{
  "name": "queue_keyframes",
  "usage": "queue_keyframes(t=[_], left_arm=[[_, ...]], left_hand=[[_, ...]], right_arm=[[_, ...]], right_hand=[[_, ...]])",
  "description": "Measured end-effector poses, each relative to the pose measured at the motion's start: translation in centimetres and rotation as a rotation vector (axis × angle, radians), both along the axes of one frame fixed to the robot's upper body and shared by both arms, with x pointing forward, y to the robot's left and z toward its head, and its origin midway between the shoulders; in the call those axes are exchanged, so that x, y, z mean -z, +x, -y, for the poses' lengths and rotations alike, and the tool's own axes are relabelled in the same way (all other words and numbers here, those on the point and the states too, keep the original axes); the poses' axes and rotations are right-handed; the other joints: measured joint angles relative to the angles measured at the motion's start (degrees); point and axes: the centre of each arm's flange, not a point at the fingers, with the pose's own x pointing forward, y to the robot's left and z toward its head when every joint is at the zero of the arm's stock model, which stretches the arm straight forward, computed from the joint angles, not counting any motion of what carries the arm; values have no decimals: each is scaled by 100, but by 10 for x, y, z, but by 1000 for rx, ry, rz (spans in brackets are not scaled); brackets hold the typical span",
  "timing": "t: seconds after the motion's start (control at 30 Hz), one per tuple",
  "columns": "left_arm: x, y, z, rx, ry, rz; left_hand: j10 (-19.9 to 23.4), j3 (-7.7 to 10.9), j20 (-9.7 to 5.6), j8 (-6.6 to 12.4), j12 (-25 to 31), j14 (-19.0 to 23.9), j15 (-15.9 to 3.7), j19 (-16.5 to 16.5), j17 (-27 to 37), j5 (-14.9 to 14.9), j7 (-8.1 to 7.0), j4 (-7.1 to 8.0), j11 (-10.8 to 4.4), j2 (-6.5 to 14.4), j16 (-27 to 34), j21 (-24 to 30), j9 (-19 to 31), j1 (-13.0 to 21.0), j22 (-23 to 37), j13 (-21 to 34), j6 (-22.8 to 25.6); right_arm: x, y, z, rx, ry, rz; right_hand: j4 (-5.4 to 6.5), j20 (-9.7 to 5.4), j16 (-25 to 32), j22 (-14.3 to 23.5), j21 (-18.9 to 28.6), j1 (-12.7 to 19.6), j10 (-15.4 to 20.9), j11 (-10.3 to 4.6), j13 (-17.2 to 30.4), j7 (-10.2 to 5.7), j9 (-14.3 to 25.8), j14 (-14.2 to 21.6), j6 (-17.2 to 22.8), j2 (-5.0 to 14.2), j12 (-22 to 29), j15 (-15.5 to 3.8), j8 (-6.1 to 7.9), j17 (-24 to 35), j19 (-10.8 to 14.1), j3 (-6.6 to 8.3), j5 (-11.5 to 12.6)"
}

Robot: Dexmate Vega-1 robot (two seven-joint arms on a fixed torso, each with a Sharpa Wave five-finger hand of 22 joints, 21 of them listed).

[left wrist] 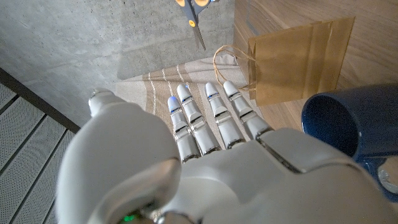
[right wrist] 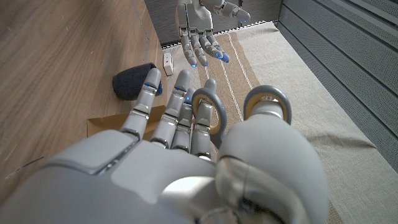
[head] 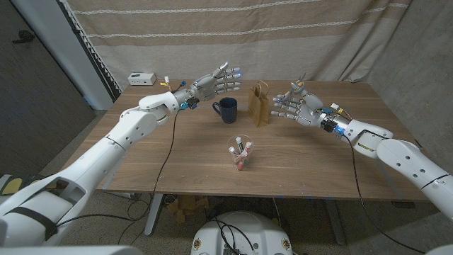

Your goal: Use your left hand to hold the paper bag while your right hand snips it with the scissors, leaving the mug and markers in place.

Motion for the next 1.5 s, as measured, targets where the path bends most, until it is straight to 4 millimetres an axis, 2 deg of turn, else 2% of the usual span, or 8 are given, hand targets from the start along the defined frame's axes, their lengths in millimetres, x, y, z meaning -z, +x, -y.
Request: queue_keyframes(t=[0.23,0.4,0.57,0.83,0.97,1.1,1.23,1.5], left_arm=[[1,-1,-4,-12,2,-2],[0,-2,-6,-22,5,2],[-1,-3,-7,-27,9,7],[0,-5,-6,-29,15,6],[1,-5,-6,-29,17,5],[2,-5,-6,-29,18,4],[3,-5,-6,-29,18,2],[4,-5,-6,-25,17,1]], left_hand=[[0,0,20,0,0,0,0,20,0,0,0,0,0,-6,0,0,-16,-6,0,0,0],[0,0,20,0,0,0,0,20,0,0,-22,0,0,-6,0,-47,-16,-6,0,0,22],[0,0,20,0,0,0,0,20,0,0,-22,0,0,-6,0,-47,-16,-6,0,0,22],[52,0,20,6,0,0,0,20,0,0,-73,0,12,-6,0,-47,-16,-6,0,0,74],[54,0,20,23,0,0,0,20,0,0,-83,0,10,-6,0,-47,-16,-6,0,0,83],[73,0,20,23,0,0,0,20,0,0,-105,0,-8,-6,0,-47,-15,-6,0,0,105],[104,0,20,23,0,0,0,19,0,0,-97,0,22,-6,0,-47,-15,-6,0,0,131],[135,0,20,45,0,0,0,20,0,0,-133,0,-8,-6,0,-91,-15,-52,0,0,176]], right_arm=[[-1,1,-3,-4,-21,13],[-4,0,-3,-4,-31,24],[-3,-1,-4,-5,-31,27],[-2,-3,-4,0,-29,25],[-2,-3,-4,1,-29,24],[-2,-3,-4,1,-30,20],[-2,-3,-5,-2,-32,18],[-1,-2,-7,-2,-32,10]], right_hand=[[-9,42,-74,0,-23,22,0,0,-59,26,16,-56,-64,-22,-31,53,-109,0,-43,9,0],[-185,40,-70,-1,-66,410,0,0,-148,-59,45,-51,147,170,-32,49,-114,1,-40,185,0],[-305,-31,25,-1,-67,800,790,-165,-181,-258,265,136,425,346,203,-5,43,17,31,425,-173],[-259,-31,184,-1,-40,971,1032,-195,100,-410,782,347,677,370,656,-13,490,70,155,549,-434],[-205,-61,295,-1,-40,930,1117,-112,474,-482,1388,500,597,329,1013,-16,921,139,184,564,-523],[-147,-71,436,-1,-41,855,1079,-150,1428,-528,2912,710,156,255,1737,-31,1990,277,255,575,-533],[-169,-102,758,17,-41,848,977,-252,2368,-639,3041,1013,-85,248,2482,-47,2772,469,331,638,-512],[-236,-134,1339,27,-66,1025,993,-236,3750,-684,3040,1270,-161,226,3647,21,3155,785,379,713,-488]])
